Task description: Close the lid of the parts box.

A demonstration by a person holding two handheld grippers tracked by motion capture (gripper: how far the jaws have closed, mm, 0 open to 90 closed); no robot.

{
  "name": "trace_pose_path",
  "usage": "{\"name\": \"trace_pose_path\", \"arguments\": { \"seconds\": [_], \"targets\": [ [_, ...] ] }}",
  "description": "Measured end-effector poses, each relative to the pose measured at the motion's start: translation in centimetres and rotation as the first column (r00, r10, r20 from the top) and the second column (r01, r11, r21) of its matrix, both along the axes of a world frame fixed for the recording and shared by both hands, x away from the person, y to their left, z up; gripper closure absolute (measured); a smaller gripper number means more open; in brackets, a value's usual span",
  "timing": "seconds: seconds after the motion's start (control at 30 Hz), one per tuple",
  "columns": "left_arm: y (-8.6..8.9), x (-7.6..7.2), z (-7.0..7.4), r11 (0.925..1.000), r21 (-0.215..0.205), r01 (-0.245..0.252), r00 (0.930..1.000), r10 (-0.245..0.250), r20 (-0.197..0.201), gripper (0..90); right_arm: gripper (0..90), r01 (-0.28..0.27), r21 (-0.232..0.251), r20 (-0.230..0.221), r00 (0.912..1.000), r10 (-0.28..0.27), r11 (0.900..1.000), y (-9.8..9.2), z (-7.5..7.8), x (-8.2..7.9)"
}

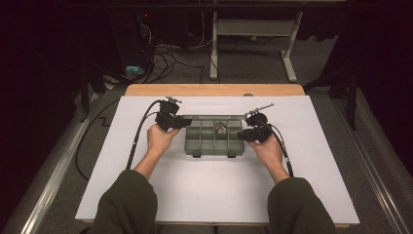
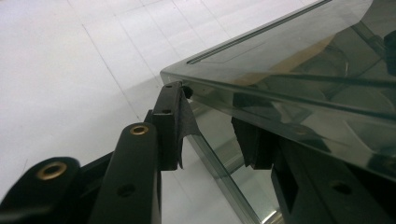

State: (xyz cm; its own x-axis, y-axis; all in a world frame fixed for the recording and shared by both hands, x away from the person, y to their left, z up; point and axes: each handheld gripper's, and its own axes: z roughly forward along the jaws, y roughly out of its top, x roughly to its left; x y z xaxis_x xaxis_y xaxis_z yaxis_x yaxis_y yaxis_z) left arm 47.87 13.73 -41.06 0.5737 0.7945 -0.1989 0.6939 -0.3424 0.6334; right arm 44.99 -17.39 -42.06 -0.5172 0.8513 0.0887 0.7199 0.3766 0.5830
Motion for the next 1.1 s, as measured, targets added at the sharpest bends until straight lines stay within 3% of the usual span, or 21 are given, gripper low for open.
{"name": "trace_pose_path", "arguments": {
  "seconds": [0.1, 0.3, 0.43, 0.8, 1.1],
  "targets": [
    [0.0, -0.1, -0.2, 1.0, 0.005, 0.001, 1.0, -0.001, -0.002, 63.9, 67.5, -0.009, 0.025, 0.001, 1.0, 0.009, 1.0, -0.3, 0.2, -0.2],
    [0.1, -0.2, -0.3, 0.9999, 0.011, 0.0, 1.0, 0.0, -0.004, 63.8, 89.6, -0.027, 0.066, 0.056, 0.9982, 0.023, 0.997, -1.0, 1.6, -0.8],
    [0.2, -0.4, -0.4, 0.9998, 0.019, 0.004, 1.0, -0.004, -0.009, 62.8, 90.0, -0.038, 0.068, 0.092, 0.9952, 0.032, 0.997, -1.0, 2.5, -1.0],
    [1.3, -1.3, -0.6, 0.9999, 0.008, 0.013, 0.9994, -0.013, -0.032, 50.1, 90.0, -0.035, 0.09, 0.1, 0.9947, 0.026, 0.995, -1.3, 2.8, -1.0],
    [1.7, -2.9, -0.6, 0.9983, -0.049, 0.032, 0.9986, -0.034, -0.04, 63.0, 89.9, -0.061, 0.08, 0.096, 0.9939, 0.053, 0.995, -1.4, 2.8, -1.5]
  ]
}}
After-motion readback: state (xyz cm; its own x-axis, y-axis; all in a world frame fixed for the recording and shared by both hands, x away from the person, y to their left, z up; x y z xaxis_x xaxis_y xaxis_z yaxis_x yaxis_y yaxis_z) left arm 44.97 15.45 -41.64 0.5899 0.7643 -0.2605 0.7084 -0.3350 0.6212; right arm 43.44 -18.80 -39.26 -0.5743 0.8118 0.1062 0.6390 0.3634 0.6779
